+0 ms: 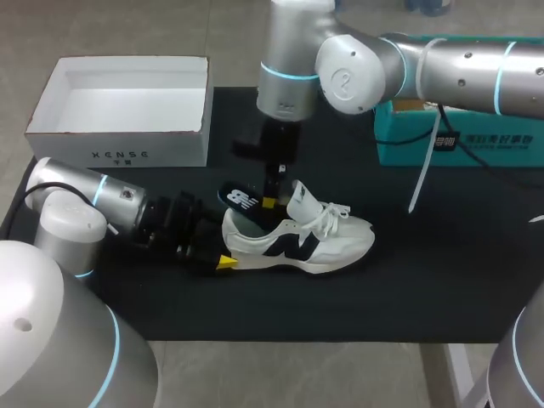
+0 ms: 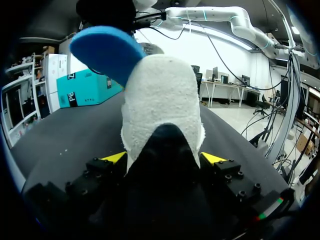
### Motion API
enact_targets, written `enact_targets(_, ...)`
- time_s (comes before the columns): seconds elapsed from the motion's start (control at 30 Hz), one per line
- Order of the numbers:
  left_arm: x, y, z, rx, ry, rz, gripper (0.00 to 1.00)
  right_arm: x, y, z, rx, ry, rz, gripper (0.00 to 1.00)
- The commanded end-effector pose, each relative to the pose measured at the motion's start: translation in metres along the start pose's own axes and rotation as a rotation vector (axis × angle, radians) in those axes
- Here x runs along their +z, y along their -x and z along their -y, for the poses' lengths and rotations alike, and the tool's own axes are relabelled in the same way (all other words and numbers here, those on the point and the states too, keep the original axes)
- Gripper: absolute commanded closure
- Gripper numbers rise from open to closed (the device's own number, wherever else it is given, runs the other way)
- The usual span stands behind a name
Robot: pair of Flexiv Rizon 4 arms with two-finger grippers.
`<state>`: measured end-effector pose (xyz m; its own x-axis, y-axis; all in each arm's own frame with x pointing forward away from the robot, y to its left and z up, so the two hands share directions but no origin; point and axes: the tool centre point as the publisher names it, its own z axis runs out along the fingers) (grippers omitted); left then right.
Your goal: Take the shoe out of the shoebox, open the shoe tongue, remove and reinsert the insole, then place the shoe into the shoebox
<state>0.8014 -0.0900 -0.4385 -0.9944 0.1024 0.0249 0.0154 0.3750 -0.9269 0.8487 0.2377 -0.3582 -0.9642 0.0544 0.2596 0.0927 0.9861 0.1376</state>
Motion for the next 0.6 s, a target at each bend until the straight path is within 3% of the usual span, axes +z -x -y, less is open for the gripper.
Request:
enact_targets(0.03, 0.002, -0.001, -0.004, 0.0, 0.002, -0.001, 1.0, 0.004, 0.016, -0.018, -0.016, -0.008, -0.038, 1.0)
enact_targets(0.27, 0.002, -0.001, -0.004, 0.0, 0.002, -0.001, 1.0, -0.045, 0.021, -0.027, -0.022, -0.002, 0.048, 1.0)
enact_targets(0.47, 0.002, -0.001, -0.004, 0.0, 0.002, -0.001, 1.0, -0.103, 0.019, -0.024, 0.005, 0.002, 0.122, 1.0)
enact_targets(0.6, 0.002, -0.001, -0.004, 0.0, 0.002, -0.001, 1.0, -0.132, 0.017, -0.016, 0.024, 0.054, 0.158, 1.0)
